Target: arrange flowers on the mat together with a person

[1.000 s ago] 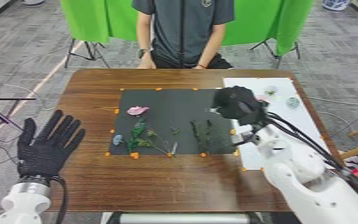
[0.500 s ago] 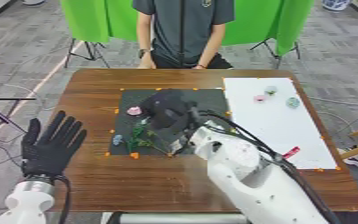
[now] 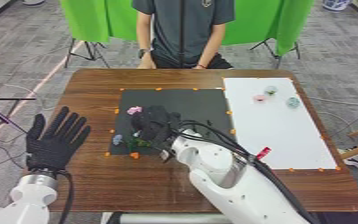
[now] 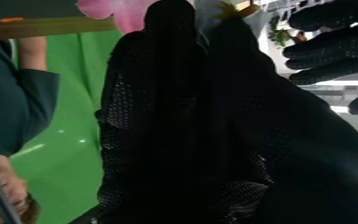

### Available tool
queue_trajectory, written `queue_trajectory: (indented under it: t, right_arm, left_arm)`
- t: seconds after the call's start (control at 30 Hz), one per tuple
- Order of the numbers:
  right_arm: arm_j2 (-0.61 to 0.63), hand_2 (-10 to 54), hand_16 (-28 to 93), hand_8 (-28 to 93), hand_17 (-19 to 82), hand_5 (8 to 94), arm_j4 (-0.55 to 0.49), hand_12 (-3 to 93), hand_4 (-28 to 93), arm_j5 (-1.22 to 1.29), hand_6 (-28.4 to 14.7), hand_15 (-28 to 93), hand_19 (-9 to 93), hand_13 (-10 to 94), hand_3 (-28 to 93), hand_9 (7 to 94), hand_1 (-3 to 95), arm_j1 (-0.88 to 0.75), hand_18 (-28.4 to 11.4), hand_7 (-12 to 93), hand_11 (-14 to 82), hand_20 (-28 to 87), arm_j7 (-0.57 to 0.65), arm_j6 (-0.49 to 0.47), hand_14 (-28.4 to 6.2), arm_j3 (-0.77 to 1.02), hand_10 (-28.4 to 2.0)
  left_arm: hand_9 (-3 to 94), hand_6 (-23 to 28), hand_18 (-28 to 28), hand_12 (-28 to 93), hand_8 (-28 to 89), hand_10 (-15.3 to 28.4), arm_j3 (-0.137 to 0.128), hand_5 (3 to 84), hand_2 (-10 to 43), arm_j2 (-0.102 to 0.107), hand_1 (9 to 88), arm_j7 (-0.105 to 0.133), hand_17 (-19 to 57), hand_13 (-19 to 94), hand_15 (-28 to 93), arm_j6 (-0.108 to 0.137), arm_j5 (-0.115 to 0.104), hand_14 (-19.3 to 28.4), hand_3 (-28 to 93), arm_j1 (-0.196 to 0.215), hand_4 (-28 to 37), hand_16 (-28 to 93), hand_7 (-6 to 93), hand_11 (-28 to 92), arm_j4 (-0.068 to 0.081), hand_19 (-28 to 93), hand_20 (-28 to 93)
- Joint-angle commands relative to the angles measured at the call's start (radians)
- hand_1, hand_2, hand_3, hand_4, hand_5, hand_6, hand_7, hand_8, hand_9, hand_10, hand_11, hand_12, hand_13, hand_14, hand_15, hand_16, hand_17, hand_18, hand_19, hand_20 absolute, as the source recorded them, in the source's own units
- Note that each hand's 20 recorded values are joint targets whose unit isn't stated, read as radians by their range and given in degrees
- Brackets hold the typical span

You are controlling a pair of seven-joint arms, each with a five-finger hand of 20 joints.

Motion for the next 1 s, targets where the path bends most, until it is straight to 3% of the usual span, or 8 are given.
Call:
queue_trajectory:
  t: [0.03,0.17,0.37,0.8,0.93,1.0]
  right_arm:
    - [0.020,-9.5,42,-4,56,61.1,0.003,41.4,-28,-0.012,1.4,25,82,73,67,76.3,63.0,-0.041,-1.5,42,11.3,5,0.000,0.104,0.7,-0.025,-7.0]
    - [0.025,-9.5,41,-5,57,61.1,0.009,40.9,-28,-0.033,1.5,26,81,73,67,76.4,62.5,-0.045,-2.7,42,11.5,5,0.017,0.142,0.7,-0.044,-7.0]
    - [0.027,-9.5,41,-5,57,61.1,0.059,40.7,-28,-0.048,1.3,25,81,73,66,76.2,62.7,-0.033,-2.8,42,11.6,5,0.060,0.285,0.7,-0.075,-7.0]
    - [0.000,-9.5,39,-6,54,60.6,0.100,38.5,-28,-0.067,0.8,25,82,69,66,73.4,62.8,-0.025,-2.6,40,10.1,6,0.089,0.206,-0.2,-0.048,-7.4]
    - [0.002,-9.5,38,-6,53,61.9,0.087,35.9,-28,-0.056,0.1,25,83,68,67,71.6,62.5,-0.029,-3.4,30,9.7,5,0.102,0.188,-0.6,-0.046,-8.5]
    - [0.003,-9.5,38,-11,51,61.5,0.083,30.1,-28,-0.052,0.3,26,82,67,67,68.2,62.2,-0.032,-4.6,26,14.6,8,0.103,0.203,-0.7,-0.049,-9.4]
  left_arm:
    - [28.2,7.5,12.3,4,-10,13.8,-0.016,38.4,14.2,0.000,25.6,-0.011,-5.1,23,19,-0.011,-0.001,12.6,64,0.044,-28.3,-7,8.7,17,-0.016,28,11]
    - [31.6,7.9,12.6,5,-10,14.8,-0.016,39.4,14.4,-0.005,25.6,-0.004,-5.3,25,20,-0.012,-0.004,13.1,64,0.059,-28.3,-6,8.7,18,-0.024,28,11]
    - [32.5,8.0,13.0,6,-10,14.9,-0.011,39.9,14.5,-0.003,25.3,-0.018,-5.5,25,21,-0.014,-0.004,13.7,64,0.045,-28.3,-6,8.9,18,-0.016,29,11]
    - [33.3,8.1,13.1,6,-10,15.1,-0.010,40.1,14.5,0.000,25.4,-0.019,-5.4,26,21,-0.013,-0.005,13.9,64,0.033,-28.3,-6,8.9,18,-0.009,29,11]
    - [33.4,8.0,13.1,6,-10,15.1,-0.015,40.2,14.5,-0.003,25.6,-0.020,-5.4,26,22,-0.015,-0.004,13.9,64,0.042,-28.3,-6,8.9,18,-0.013,29,11]
    - [33.5,8.1,13.1,6,-10,15.1,-0.018,40.2,14.7,-0.004,25.7,-0.020,-5.3,26,22,-0.015,-0.004,13.9,64,0.046,-28.3,-6,8.9,18,-0.014,29,11]
